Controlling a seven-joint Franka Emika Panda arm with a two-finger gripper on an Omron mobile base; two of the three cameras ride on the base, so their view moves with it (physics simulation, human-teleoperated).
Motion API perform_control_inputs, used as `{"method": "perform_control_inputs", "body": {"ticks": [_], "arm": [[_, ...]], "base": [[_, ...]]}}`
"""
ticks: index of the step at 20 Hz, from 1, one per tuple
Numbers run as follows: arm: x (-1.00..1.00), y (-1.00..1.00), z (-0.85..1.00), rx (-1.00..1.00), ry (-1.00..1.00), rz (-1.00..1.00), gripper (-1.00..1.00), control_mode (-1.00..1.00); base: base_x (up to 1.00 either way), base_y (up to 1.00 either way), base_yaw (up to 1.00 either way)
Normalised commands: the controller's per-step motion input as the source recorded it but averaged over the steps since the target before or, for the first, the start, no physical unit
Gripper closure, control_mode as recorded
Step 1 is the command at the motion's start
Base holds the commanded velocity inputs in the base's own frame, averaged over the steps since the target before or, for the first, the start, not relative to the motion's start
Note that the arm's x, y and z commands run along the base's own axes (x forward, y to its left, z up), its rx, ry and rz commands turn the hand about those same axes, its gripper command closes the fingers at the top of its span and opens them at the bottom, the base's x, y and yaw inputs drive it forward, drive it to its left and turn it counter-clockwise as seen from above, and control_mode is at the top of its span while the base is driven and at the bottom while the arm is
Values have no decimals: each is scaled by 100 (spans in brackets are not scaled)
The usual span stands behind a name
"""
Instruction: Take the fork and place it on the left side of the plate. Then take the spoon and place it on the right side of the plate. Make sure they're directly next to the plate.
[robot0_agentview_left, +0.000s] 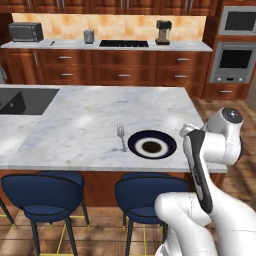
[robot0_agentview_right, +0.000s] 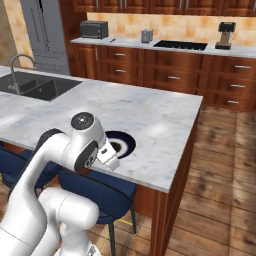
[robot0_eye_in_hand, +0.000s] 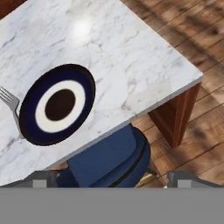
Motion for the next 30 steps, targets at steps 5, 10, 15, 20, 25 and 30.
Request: {"method": "perform_control_inputs", "body": {"ticks": [5, 10, 15, 20, 25, 30], "arm": [[-13, 4, -27, -16, 1, 0, -100, -100], [0, 1, -19, -13, 4, 0, -100, -100], [-1, 0, -8, -6, 0, 0, -100, 100], [0, 0, 0, 0, 0, 0, -100, 100], [0, 0, 0, 0, 0, 0, -100, 100], [0, 0, 0, 0, 0, 0, -100, 100]], "base": [[0, 0, 0], [0, 0, 0], [-7, 0, 0], [-58, -43, -1], [-59, -83, -2], [-18, -98, -3]]}}
